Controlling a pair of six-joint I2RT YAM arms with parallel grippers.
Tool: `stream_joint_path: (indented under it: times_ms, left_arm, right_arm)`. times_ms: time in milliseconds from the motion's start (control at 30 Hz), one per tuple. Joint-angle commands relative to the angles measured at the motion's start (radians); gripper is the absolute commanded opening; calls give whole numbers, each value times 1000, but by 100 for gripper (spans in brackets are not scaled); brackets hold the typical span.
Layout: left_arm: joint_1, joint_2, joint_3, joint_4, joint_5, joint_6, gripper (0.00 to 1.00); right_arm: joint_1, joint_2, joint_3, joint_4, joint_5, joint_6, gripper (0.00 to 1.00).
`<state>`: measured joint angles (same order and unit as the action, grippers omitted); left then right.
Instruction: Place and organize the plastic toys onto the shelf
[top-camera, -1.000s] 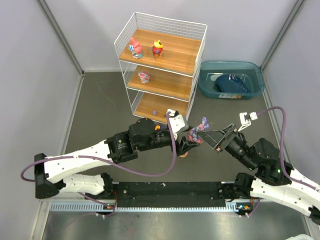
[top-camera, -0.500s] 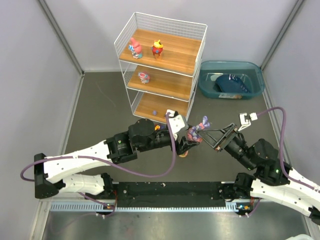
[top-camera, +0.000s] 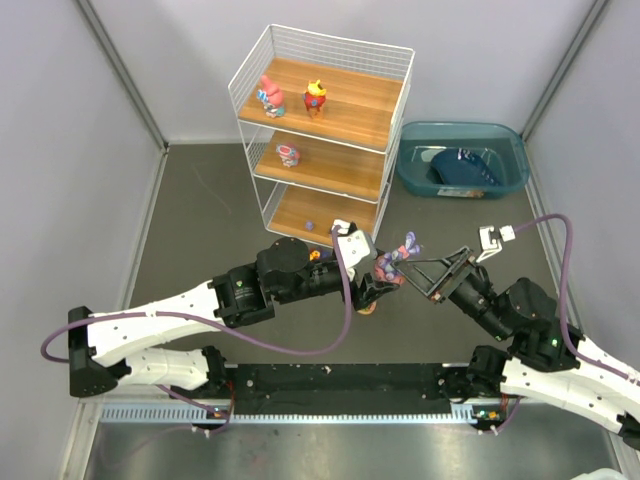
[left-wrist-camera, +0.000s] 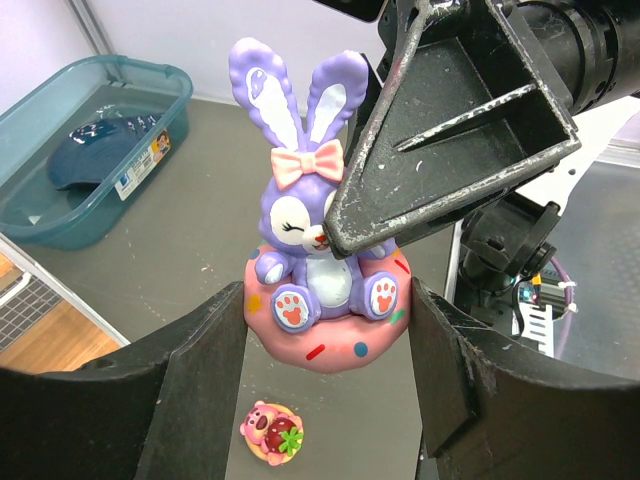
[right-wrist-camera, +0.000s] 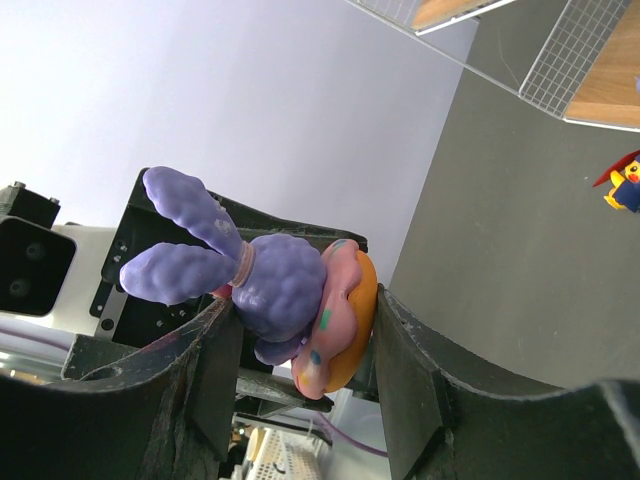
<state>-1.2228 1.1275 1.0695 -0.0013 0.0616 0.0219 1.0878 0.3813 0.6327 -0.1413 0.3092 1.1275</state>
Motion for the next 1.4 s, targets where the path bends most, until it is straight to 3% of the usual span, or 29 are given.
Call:
stream_joint_path:
  times_ms: [0,300,367,467,600,700,1367]
  left_arm:
    - [-12,-31,17,161,14,49,39]
    - [-12,-26,18,175,18,53,53]
    - [-12,-28,18,176,18,52,61]
    - [-14,-29,12,176,14,52,65]
    - [-18,-34,7,178,3,52,82]
    - [-17,-38,1,179,-2,50,87]
    - [-18,-20,-46,178,-32,36,90]
  right_arm:
    - [-8,5,-10,-38,7,15,4]
    - [-8,7,-11,-38,4,15,3]
    - [-8,5,-11,-38,5,17,3]
    - [-8,5,-11,-40,5,17,3]
    - [-9,4,-14,-41,5,15,3]
    - [-8,2,-14,-41,8,15,3]
    - [-8,-48,5,-34,16,-23,1]
